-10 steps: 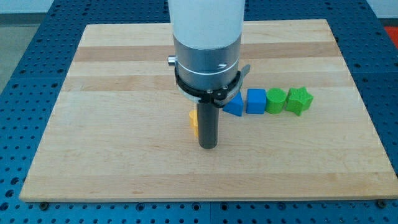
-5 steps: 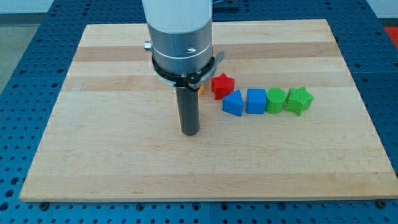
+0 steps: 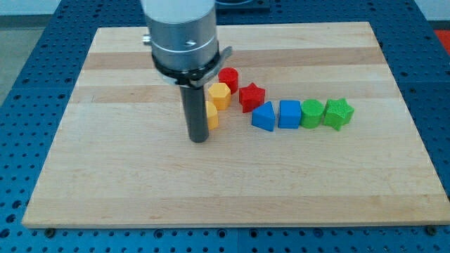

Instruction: Move the yellow heart closer to the yellow hexagon

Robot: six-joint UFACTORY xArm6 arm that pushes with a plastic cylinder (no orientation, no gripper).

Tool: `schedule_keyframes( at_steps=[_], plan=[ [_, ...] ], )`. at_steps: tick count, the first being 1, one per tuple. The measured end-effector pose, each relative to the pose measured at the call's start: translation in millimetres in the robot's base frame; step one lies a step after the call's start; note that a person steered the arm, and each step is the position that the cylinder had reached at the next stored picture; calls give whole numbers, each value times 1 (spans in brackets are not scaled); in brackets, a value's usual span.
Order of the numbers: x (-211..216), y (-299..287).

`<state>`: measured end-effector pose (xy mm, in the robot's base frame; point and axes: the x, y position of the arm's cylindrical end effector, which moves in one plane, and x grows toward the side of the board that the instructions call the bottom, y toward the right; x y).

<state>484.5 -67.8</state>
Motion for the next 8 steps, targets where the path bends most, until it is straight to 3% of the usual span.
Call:
schedule_keyframes(
  at_steps=[2, 6, 8],
  plan=[
    [-24, -35],
    [-24, 25],
    [-22, 28]
  ],
)
